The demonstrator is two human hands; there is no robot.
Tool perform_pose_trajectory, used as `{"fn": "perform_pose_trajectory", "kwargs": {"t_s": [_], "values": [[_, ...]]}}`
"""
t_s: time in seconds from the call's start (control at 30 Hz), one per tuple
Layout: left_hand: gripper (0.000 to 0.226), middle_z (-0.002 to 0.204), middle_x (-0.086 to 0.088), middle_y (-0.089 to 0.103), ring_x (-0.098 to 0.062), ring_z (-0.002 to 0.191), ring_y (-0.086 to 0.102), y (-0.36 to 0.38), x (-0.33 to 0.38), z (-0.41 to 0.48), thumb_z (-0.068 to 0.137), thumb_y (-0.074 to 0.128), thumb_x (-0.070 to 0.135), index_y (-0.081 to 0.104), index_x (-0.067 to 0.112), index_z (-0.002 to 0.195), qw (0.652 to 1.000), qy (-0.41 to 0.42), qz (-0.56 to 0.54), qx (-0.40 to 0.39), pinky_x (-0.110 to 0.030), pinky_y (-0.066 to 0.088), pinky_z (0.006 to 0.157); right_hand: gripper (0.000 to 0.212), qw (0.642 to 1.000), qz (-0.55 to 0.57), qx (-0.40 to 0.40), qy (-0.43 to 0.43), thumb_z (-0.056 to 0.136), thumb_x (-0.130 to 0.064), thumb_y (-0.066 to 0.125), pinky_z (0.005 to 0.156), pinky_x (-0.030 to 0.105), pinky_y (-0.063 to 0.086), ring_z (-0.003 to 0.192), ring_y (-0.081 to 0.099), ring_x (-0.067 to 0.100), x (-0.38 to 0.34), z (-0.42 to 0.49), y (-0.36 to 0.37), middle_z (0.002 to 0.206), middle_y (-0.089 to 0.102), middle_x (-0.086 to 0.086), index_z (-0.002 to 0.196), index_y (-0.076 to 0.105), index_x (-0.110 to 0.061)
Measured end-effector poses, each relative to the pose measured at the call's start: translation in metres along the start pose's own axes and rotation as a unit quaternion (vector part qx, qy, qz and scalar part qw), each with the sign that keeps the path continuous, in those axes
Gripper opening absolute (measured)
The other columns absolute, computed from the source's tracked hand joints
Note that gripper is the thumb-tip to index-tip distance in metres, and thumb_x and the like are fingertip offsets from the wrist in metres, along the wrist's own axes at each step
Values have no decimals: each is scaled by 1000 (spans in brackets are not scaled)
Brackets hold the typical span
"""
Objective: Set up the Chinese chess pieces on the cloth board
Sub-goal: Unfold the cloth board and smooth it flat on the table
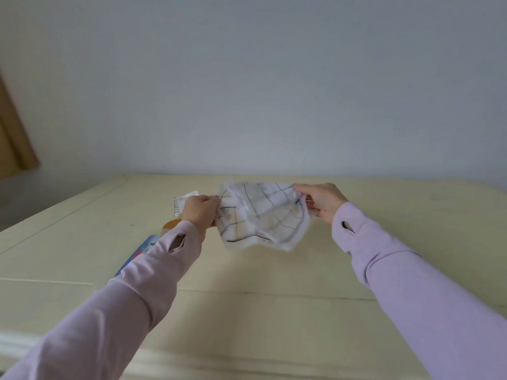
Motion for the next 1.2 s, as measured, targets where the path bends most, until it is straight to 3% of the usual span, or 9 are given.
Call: {"fn": "perform_pose_trajectory", "kwargs": {"t_s": [0.27, 0.37, 0.43, 0.5, 0.57, 0.7, 0.87, 1.07, 1.2], "values": [[56, 123, -14, 55, -30, 113, 53, -10, 32, -25, 84, 57, 3, 41, 16, 136, 958, 151, 243, 5, -34, 41, 94, 17, 997, 31, 33, 60, 84, -13, 66, 37, 13, 40, 48, 50, 14, 17, -33, -21, 65, 51, 4, 72, 54, -12], [87, 141, -9, 36, -26, 126, 34, 35, 62, -63, 74, 75, 15, 28, 30, 146, 876, 317, 335, -142, -42, 29, 107, 18, 986, 132, 6, 97, 89, -6, 59, 33, 13, 40, 53, 44, 16, 23, -35, -7, 66, 49, 7, 72, 52, -9], [57, 130, -5, 51, -25, 119, 42, 52, 70, -81, 76, 73, 17, 55, 27, 129, 833, 373, 380, -147, -37, 34, 98, 15, 979, 161, -39, 116, 91, 1, 51, 35, 13, 44, 56, 45, 16, 24, -40, 9, 70, 51, 9, 78, 56, -4], [10, 81, -8, 65, -28, 82, 56, 45, 79, -84, 81, 65, 10, 72, 12, 88, 859, 359, 356, -82, -27, 39, 71, 14, 976, 170, -78, 114, 90, 3, 50, 39, 13, 46, 58, 47, 15, 21, -46, 20, 72, 53, 9, 81, 58, -4], [31, 51, -2, 44, -20, 54, 39, 29, 74, -73, 82, 68, 18, 55, 10, 56, 916, 260, 301, -51, -24, 30, 51, 16, 975, 181, -79, 103, 90, 5, 50, 39, 13, 45, 59, 46, 15, 19, -47, 20, 72, 53, 7, 81, 58, -5], [22, 80, -1, 66, -22, 81, 61, 27, 61, -69, 73, 73, 28, 65, 16, 89, 941, 192, 247, -127, -23, 43, 66, 26, 988, 121, 18, 91, 86, 9, 50, 31, 9, 30, 44, 36, 10, 23, -43, -1, 55, 46, 3, 69, 57, -10], [55, 125, 13, 56, -2, 119, 48, 53, 78, -103, 73, 68, 37, 54, 33, 127, 934, 188, 87, -289, -17, 36, 94, 29, 993, 59, 93, 50, 84, -3, 63, 32, 7, 21, 29, 32, 7, 16, -45, -8, 53, 42, 5, 59, 52, -10], [23, 61, 7, 56, -26, 75, 55, 48, 85, -82, 72, 72, 43, 62, 24, 65, 912, 258, 311, -66, -38, 41, 79, 36, 996, -26, 87, 1, 75, -32, 77, 33, 14, 21, 41, 30, 13, 2, -49, -5, 53, 55, 3, 60, 53, -9], [12, 80, 1, 69, -26, 90, 63, 29, 78, -67, 77, 72, 35, 70, 24, 79, 933, 224, 281, 5, -39, 43, 92, 30, 990, -86, 109, -31, 80, -24, 67, 34, 17, 26, 40, 35, 11, -11, -49, -24, 66, 67, 3, 54, 60, -11]]}}
Point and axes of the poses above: each hand's wrist, its own z-axis towards the middle knuckle, its own y-axis out of the palm, x = y × z, the point moved 10 cm from there along z, towards the middle knuckle
